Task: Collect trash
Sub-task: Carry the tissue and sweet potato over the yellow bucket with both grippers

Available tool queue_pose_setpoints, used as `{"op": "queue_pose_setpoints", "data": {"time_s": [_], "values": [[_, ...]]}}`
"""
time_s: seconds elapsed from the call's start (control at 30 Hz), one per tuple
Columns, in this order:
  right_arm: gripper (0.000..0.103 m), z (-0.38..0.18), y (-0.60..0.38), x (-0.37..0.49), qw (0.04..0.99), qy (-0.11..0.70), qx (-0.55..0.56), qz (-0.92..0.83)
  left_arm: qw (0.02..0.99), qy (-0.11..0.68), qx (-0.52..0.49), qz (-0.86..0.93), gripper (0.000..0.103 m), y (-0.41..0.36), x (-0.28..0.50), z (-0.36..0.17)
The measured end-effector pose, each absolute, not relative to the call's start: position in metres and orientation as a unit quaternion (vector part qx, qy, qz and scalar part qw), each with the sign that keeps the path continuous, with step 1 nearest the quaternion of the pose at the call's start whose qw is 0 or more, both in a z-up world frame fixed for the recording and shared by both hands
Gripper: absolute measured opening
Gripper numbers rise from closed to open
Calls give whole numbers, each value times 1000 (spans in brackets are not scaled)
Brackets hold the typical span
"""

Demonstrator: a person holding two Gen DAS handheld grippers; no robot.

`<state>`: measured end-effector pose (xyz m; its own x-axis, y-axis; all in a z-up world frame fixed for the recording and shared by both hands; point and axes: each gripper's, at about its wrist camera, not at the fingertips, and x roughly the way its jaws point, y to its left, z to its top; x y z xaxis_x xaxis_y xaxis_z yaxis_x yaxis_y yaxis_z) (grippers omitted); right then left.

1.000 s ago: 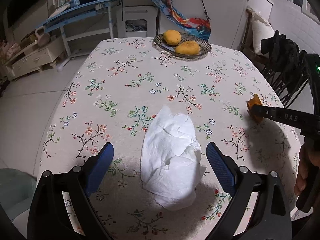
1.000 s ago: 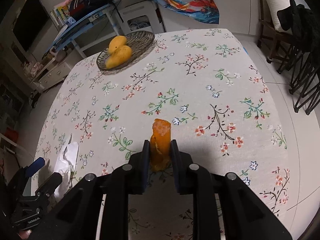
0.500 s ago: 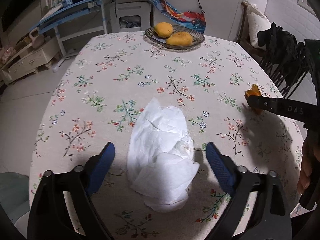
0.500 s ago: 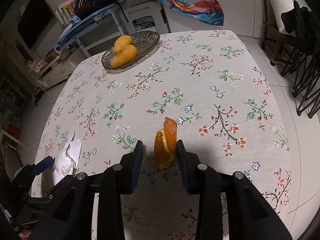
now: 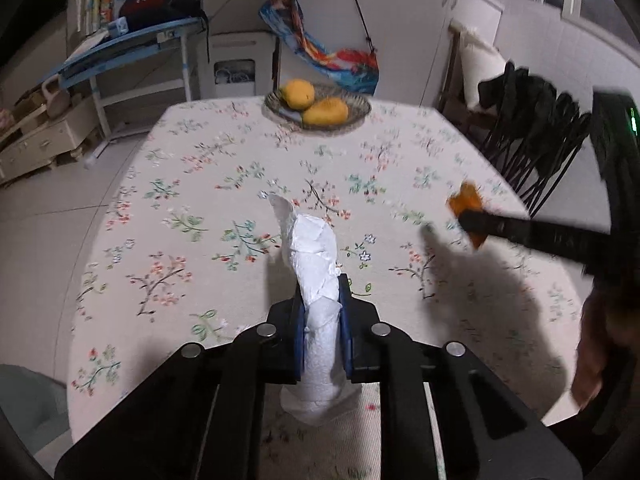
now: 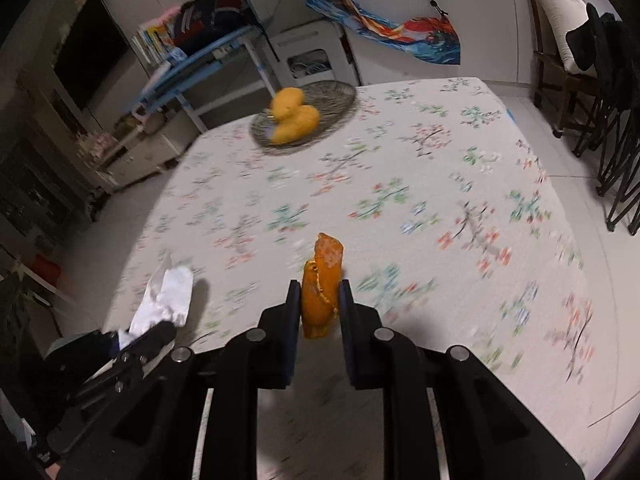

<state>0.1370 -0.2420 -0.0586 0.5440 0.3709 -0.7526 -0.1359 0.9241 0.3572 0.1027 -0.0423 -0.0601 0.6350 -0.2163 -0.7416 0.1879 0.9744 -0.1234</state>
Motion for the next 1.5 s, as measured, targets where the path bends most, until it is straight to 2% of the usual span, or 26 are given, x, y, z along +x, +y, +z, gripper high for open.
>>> {"op": "queue_pose_setpoints", "data": {"time_s": [0.3,0.93,1.5], "values": [[20,-48,-230,79,880,420,153,162,914,386,-56,-110,14,-18,57,-39],[20,-49,-212,-21,880,398,163,203,922,370,-32,-111,14,-6,-59,-28],[20,-92,-191,-73,831,495,146,209,901,416,-14,-125,14,-14,-123,-52]]}}
